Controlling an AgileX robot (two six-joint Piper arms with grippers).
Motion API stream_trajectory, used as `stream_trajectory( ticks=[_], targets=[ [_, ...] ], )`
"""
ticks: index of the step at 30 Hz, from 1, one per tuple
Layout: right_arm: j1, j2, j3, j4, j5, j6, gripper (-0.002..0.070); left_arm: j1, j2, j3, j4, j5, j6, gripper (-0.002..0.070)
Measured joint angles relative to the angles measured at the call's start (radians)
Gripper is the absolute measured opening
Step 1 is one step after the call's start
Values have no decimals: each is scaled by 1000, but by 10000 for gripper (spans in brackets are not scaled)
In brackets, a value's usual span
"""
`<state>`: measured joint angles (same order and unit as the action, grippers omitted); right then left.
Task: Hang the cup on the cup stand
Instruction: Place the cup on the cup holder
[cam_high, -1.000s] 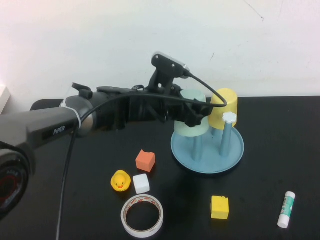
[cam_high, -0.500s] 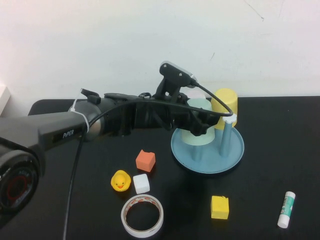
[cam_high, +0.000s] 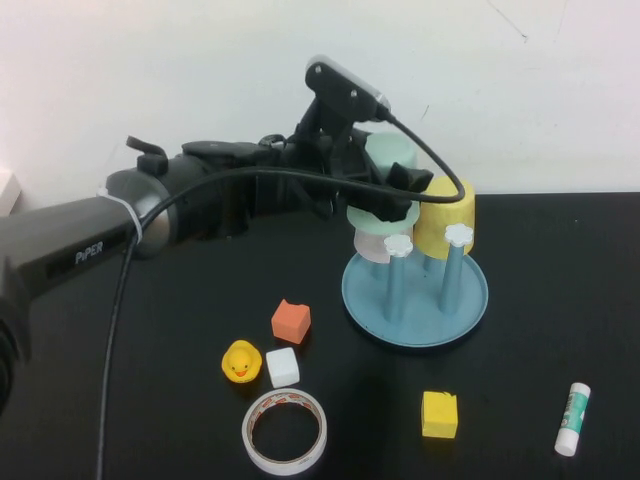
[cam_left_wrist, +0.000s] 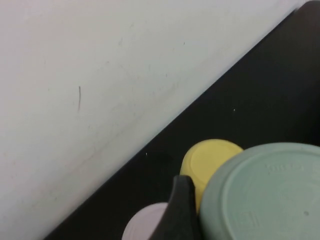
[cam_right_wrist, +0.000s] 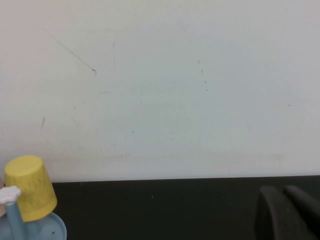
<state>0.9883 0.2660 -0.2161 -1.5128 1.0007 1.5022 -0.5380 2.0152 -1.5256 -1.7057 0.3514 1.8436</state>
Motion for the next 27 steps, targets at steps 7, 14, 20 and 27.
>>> stream_trajectory(
  ticks=[7,14,20,27],
  targets=[
    [0,0,0,0,-6,0,-1,0,16,0,0,0,2,572],
    [0,0,0,0,-6,0,-1,0,94,0,0,15,-28,572],
    [0,0,0,0,-6,0,-1,-10,128,0,0,-55,-79,650],
    [0,0,0,0,-6,0,-1,-43,128,0,-8,-134,-89,690]
  ],
)
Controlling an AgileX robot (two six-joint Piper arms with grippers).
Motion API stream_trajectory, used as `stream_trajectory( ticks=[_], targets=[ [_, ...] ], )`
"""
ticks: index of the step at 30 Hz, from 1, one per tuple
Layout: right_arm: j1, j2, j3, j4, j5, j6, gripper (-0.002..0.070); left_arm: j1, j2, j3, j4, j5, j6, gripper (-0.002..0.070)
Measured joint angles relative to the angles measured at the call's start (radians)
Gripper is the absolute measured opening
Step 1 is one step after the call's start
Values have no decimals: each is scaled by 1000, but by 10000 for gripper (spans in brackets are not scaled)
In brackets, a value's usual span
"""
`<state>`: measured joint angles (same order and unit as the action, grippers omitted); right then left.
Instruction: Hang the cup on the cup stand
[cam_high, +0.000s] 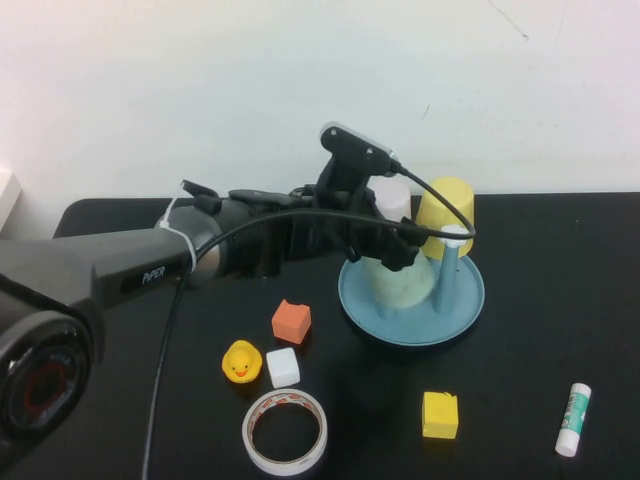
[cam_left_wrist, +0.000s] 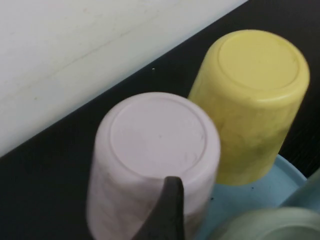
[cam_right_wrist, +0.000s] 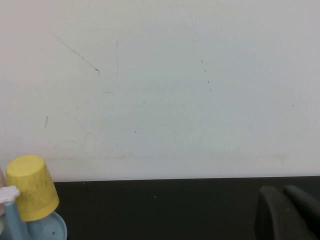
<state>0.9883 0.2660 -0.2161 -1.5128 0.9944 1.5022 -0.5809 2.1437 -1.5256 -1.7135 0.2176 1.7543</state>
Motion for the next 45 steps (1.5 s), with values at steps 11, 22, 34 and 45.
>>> stream_trajectory(
  ticks=[11,22,34,45],
  targets=[
    [0,0,0,0,0,0,-1,-4,-83,0,0,-70,43,489],
    [0,0,0,0,-44,4,-1,-6,-436,0,-21,-374,250,18],
    [0,-1,-53,-112,-366,44,-1,-6,-884,87,-34,-332,270,0],
    [0,39,-312,-210,-1142,118,-1,-6,-1190,472,-18,-60,125,0]
  ],
)
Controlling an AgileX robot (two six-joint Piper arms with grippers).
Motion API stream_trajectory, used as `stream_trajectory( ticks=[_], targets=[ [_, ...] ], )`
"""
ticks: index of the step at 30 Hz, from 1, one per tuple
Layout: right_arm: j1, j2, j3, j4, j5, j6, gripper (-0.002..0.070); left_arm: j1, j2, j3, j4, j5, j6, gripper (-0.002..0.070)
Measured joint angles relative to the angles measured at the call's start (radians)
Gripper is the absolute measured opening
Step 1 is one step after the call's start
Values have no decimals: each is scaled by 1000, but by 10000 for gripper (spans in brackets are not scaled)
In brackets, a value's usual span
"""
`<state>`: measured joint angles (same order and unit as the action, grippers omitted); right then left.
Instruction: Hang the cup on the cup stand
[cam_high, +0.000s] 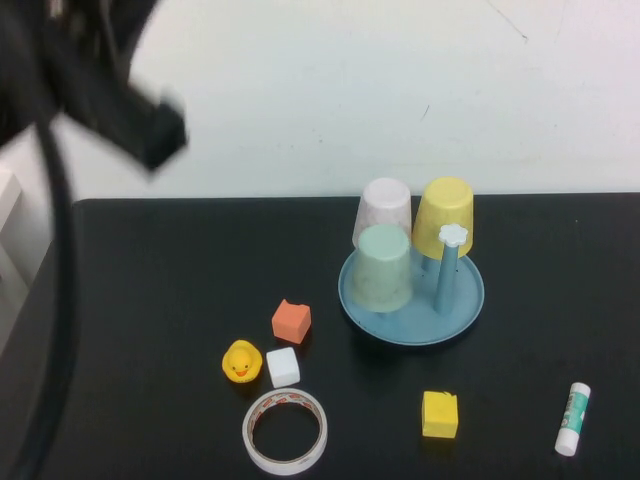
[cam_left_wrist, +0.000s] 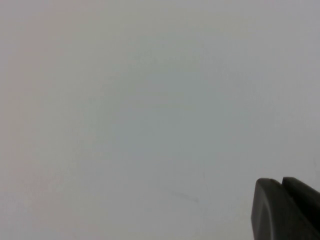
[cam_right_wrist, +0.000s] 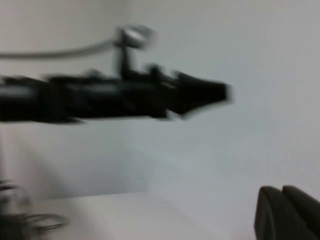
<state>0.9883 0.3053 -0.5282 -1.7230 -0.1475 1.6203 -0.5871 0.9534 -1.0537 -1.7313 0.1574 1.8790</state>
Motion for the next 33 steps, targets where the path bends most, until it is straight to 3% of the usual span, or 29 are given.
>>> stream_trajectory(
  ticks=[5,9,12,14,17,21,24,30,33],
  targets=[
    [0,55,-68,-23,-261,32,-1,0,-82,139,0,-37,-11,0],
    [0,63,-152,-27,-215,-134,-1,0,-117,206,78,-85,65,0],
    [0,63,-191,-27,59,-303,-1,0,-131,225,101,-242,136,0],
    [0,68,-200,-1,283,-444,-1,0,-131,225,43,-429,196,0],
    [0,84,-204,170,656,-713,-1,0,-131,237,-9,-715,256,0],
    [0,127,-204,549,1056,-1119,-1,0,-137,265,-42,-839,232,0],
    [0,142,-204,869,1099,-1377,-1,0,-143,270,-49,-714,162,0],
    [0,148,-204,1446,1086,-1830,-1,0,-109,270,-6,-89,-160,0],
    [0,150,-204,1539,1144,-1887,-1,0,-54,270,206,236,-355,0]
  ],
)
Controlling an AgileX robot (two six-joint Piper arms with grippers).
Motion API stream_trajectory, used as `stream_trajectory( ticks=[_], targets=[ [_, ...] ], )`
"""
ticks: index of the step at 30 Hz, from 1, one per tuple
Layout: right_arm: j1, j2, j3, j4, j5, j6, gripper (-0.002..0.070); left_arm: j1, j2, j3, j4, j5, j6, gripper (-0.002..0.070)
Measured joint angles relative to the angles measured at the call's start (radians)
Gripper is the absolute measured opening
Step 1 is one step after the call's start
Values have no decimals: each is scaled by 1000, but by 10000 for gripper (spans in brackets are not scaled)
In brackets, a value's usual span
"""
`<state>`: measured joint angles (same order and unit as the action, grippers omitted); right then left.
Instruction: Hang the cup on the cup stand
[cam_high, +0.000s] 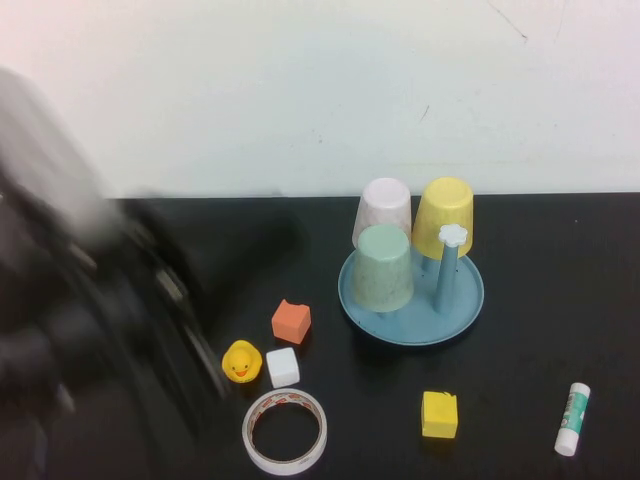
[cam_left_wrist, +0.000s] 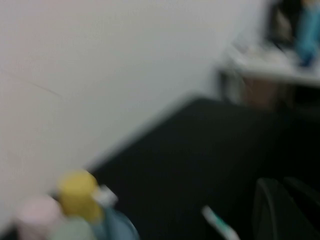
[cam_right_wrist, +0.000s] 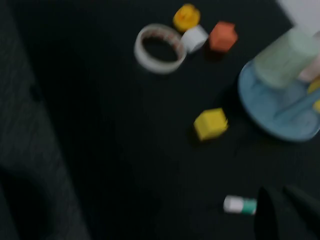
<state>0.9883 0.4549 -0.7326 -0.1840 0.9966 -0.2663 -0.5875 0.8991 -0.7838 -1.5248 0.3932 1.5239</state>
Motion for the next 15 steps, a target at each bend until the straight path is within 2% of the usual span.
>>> stream_trajectory(
  ticks=[4,7,11,15],
  targets=[
    [0,0,0,-23,97,43,-1,-4,63,-15,539,236,-387,0],
    [0,0,0,-62,154,121,-1,-4,83,-16,948,297,-715,0],
    [0,0,0,-70,200,191,-1,-4,56,-16,1290,235,-1042,0],
    [0,0,0,-70,211,205,-1,-2,-8,-16,1549,84,-1310,0]
  ],
)
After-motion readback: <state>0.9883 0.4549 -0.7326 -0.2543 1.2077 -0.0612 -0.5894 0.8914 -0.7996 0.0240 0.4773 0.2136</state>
